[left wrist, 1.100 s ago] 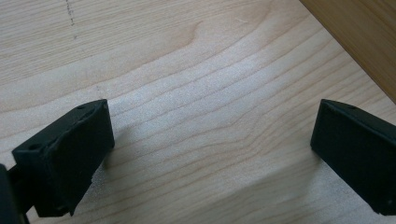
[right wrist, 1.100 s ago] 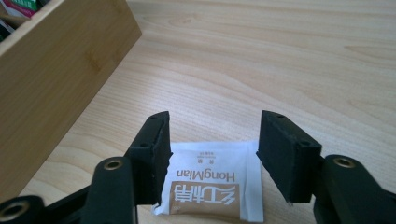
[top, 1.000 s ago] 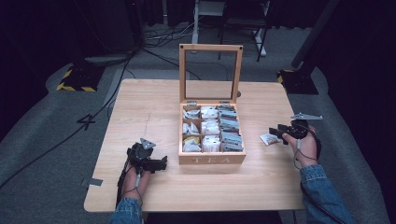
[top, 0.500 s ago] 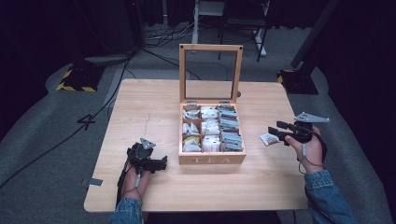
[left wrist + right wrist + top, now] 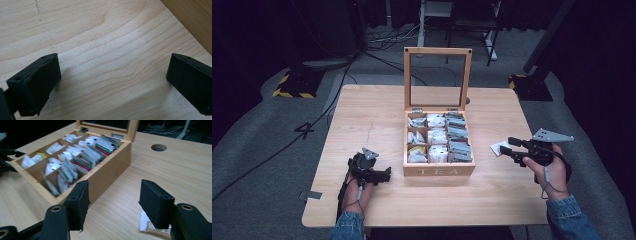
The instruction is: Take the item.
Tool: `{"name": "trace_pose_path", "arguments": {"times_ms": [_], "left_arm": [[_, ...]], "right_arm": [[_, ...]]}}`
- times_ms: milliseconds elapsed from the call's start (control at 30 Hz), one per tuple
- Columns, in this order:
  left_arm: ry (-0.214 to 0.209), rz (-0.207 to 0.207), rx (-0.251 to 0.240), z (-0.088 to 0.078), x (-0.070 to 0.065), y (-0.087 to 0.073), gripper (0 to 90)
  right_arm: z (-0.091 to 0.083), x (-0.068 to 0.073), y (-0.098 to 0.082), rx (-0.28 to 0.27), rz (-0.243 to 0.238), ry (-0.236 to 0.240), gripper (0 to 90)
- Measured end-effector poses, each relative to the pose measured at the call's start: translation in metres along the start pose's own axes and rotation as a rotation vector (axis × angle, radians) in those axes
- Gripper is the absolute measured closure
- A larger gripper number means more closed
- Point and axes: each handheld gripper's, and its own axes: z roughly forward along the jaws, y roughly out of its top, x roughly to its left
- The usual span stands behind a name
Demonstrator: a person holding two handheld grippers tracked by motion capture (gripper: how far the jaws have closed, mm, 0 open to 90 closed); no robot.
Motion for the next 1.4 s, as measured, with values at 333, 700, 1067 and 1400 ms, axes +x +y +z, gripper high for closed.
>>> {"name": "trace_pose_path", "arguments": {"times_ms": [333, 700, 1067, 1400], "left_arm": [[0.0, 0.0, 0.0, 0.0, 0.0, 0.0, 0.0], [0.0, 0.0, 0.0, 0.0, 0.0, 0.0, 0.0], [0.0, 0.0, 0.0, 0.0, 0.0, 0.0, 0.0], [0.0, 0.0, 0.0, 0.0, 0.0, 0.0, 0.0]], "right_arm": [[-0.008, 0.031, 0.0, -0.011, -0.022, 0.093, 43.6], [0.007, 0.05, -0.017, 0.053, -0.033, 0.146, 45.2], [0.032, 0.058, -0.049, 0.145, -0.08, 0.141, 43.0], [0.047, 0.058, -0.067, 0.176, -0.105, 0.141, 38.2]]}}
